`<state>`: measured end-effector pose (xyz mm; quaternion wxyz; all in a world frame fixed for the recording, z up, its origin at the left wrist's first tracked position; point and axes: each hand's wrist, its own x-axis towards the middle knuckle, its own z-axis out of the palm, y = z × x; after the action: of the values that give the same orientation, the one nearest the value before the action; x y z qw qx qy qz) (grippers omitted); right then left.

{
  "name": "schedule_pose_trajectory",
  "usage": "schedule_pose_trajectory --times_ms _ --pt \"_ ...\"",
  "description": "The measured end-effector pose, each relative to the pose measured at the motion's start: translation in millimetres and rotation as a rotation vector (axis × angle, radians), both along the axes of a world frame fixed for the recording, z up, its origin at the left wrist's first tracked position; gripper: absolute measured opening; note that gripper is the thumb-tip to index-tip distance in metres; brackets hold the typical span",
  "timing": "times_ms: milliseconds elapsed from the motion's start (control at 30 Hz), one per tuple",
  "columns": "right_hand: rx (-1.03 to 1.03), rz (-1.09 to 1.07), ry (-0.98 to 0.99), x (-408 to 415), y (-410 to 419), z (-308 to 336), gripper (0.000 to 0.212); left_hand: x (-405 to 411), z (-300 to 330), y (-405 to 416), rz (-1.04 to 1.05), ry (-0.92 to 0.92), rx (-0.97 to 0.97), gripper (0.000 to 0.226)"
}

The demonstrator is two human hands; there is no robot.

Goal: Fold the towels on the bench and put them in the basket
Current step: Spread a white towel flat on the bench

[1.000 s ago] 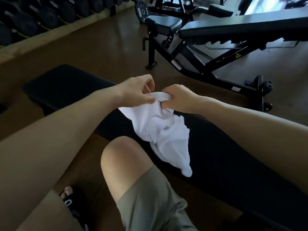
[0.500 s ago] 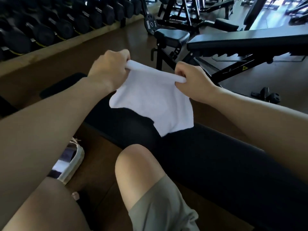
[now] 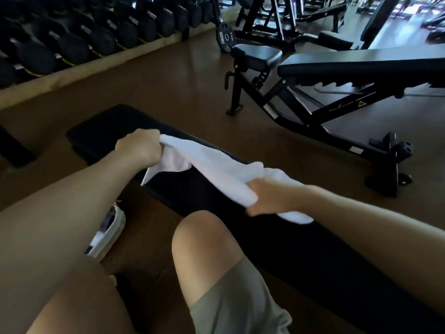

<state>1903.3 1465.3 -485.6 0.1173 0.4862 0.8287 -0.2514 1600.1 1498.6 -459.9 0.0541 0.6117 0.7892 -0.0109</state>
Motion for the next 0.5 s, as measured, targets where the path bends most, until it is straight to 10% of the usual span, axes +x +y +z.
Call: schedule_pose_trajectory --times_ms 133,367,500 --pt "-0.111 0.004 0.012 -0.2 -6.0 -40.0 0.024 -18.3 -31.9 -4.9 0.110 -0.119 -0.012 0.016" --pt "0.325 -0.360 0.128 42.9 57.8 -15.5 0.019 -6.0 -6.7 34.4 0.635 -1.357 0.297 0.036" --pt "0.793 -0.789 0.456 69.9 80.4 37.9 0.008 3.5 29.1 68.7 0.402 -1.109 0.441 0.036"
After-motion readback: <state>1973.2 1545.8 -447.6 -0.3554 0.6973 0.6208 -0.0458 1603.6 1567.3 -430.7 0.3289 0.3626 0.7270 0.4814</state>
